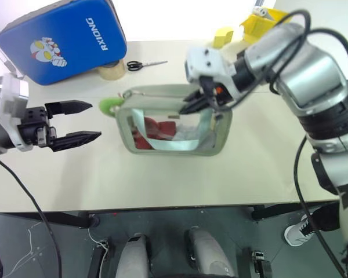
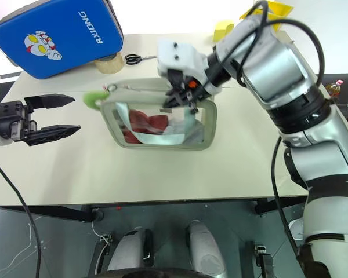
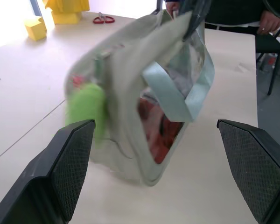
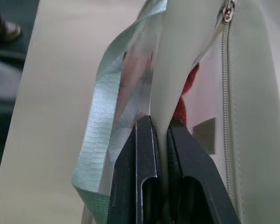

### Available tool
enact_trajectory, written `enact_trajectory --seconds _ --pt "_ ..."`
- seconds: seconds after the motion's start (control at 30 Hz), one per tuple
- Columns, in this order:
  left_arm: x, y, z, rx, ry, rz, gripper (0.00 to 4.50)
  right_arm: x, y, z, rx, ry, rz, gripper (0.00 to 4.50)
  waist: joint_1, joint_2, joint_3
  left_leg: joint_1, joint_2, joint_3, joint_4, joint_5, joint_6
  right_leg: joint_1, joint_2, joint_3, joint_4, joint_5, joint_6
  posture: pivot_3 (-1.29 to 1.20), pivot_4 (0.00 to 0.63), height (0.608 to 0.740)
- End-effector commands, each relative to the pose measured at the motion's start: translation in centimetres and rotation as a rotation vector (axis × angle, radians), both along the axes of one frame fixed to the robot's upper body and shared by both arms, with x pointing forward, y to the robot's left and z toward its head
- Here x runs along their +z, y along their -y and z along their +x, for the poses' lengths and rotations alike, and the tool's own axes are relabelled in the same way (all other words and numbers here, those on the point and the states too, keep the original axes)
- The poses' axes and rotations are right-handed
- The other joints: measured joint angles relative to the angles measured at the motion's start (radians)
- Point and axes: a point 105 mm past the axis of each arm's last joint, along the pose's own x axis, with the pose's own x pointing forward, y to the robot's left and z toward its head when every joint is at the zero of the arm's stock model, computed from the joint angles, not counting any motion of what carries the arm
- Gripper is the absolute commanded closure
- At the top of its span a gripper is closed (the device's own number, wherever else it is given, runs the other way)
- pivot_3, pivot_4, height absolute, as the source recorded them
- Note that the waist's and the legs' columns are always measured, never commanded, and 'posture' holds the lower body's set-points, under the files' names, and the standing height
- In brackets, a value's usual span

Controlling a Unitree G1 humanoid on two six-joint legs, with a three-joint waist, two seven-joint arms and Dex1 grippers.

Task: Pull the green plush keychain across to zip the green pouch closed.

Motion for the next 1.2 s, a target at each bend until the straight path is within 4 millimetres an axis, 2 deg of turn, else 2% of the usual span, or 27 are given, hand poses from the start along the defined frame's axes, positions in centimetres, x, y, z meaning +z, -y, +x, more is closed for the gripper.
enact_trajectory --seconds 0.03,0.13,0.27,0.37,0.57,0.6,0.7,0.77,0.83,0.9,1.07,1.17,1.2 --pt "0.9 0.3 -0.1 -0.015 0.044 0.013 0.00 0.2 0.3 -0.7 0.082 0.129 -0.049 4.49 0.001 0.000 0.000 0.000 0.000 0.000 0.000 0.000 0.000 0.000 0.000 0.000 0.000 0.000 0.000 0.00 0.150 0.737" --pt "0.7 0.5 -0.2 -0.021 0.038 0.019 0.00 -1.2 0.7 -0.5 0.058 0.113 -0.058 4.49 0.001 0.000 0.000 0.000 0.000 0.000 0.000 0.000 0.000 0.000 0.000 0.000 0.000 0.000 0.000 0.00 0.150 0.737" --pt "0.5 0.6 -0.3 -0.029 0.028 0.024 0.00 -1.5 0.8 -0.8 0.036 0.093 -0.035 4.49 0.001 0.000 0.000 0.001 0.000 0.000 0.000 0.000 0.000 0.001 0.000 0.000 0.000 0.000 0.000 0.00 0.150 0.737" --pt "0.4 0.9 -0.2 -0.038 0.021 0.027 0.00 -1.6 1.0 -0.9 0.002 0.078 -0.024 3.39 0.002 0.000 0.000 0.003 0.000 0.000 0.000 0.000 0.000 0.002 0.000 0.000 0.001 0.000 0.000 0.00 0.150 0.737" --pt "0.3 1.2 -0.1 -0.057 0.014 0.030 0.00 0.4 2.2 -0.9 -0.083 0.073 0.050 0.26 0.005 0.000 0.000 0.002 0.000 0.000 0.001 0.000 0.000 0.002 0.000 0.000 0.001 0.000 0.000 0.00 0.150 0.737" --pt "0.2 1.2 -0.1 -0.058 0.014 0.030 0.00 0.8 2.7 -1.0 -0.093 0.078 0.057 0.01 0.005 0.000 0.000 0.002 0.000 0.000 0.001 0.000 0.000 0.002 0.000 0.000 0.001 0.000 0.000 0.00 0.150 0.737" --pt "0.0 1.3 -0.2 -0.067 0.006 0.033 0.00 2.4 4.6 -2.0 -0.128 0.083 0.100 0.01 0.010 0.000 0.000 0.002 -0.001 0.001 0.001 0.000 0.000 0.002 -0.001 0.000 0.000 0.000 0.000 0.00 0.150 0.737" --pt "0.0 1.3 -0.2 -0.070 0.004 0.033 0.00 2.8 5.0 -2.6 -0.125 0.083 0.122 0.01 0.012 0.000 0.000 0.002 -0.001 0.001 0.000 0.000 0.000 0.002 -0.001 0.000 0.000 0.000 0.000 0.00 0.150 0.737" --pt "0.0 1.5 -0.1 -0.076 0.002 0.033 0.00 1.8 5.9 -3.3 -0.112 0.063 0.106 0.01 0.011 0.000 0.000 0.002 -0.001 0.000 0.000 0.000 0.000 0.002 0.000 0.000 0.000 0.000 0.000 0.00 0.150 0.737" --pt "0.0 1.7 0.2 -0.082 0.002 0.033 0.00 0.6 6.7 -3.0 -0.144 0.042 0.101 0.01 0.012 0.000 0.000 0.004 0.000 0.000 0.000 0.000 0.000 0.004 0.000 0.000 0.000 0.000 0.000 0.00 0.150 0.737" --pt "-0.1 2.2 0.8 -0.113 0.001 0.044 0.00 -1.6 8.1 -0.8 -0.264 0.043 0.097 0.01 0.007 0.000 0.000 0.007 -0.001 0.001 0.001 0.000 0.000 0.007 0.000 0.001 0.000 0.000 0.000 0.00 0.150 0.737" --pt "-0.5 2.6 1.2 -0.124 -0.005 0.053 0.00 -2.3 8.1 -0.5 -0.269 0.051 0.087 0.86 0.006 0.000 0.000 0.007 -0.001 0.001 0.001 0.000 0.000 0.007 0.001 0.001 0.000 0.000 0.000 0.00 0.150 0.737" --pt "-0.6 2.6 1.3 -0.126 -0.008 0.056 0.00 -2.4 8.1 -0.4 -0.270 0.054 0.086 1.33 0.007 0.000 0.000 0.007 -0.001 0.001 0.001 0.000 0.000 0.007 0.001 0.001 0.000 0.000 0.000 0.00 0.150 0.737"
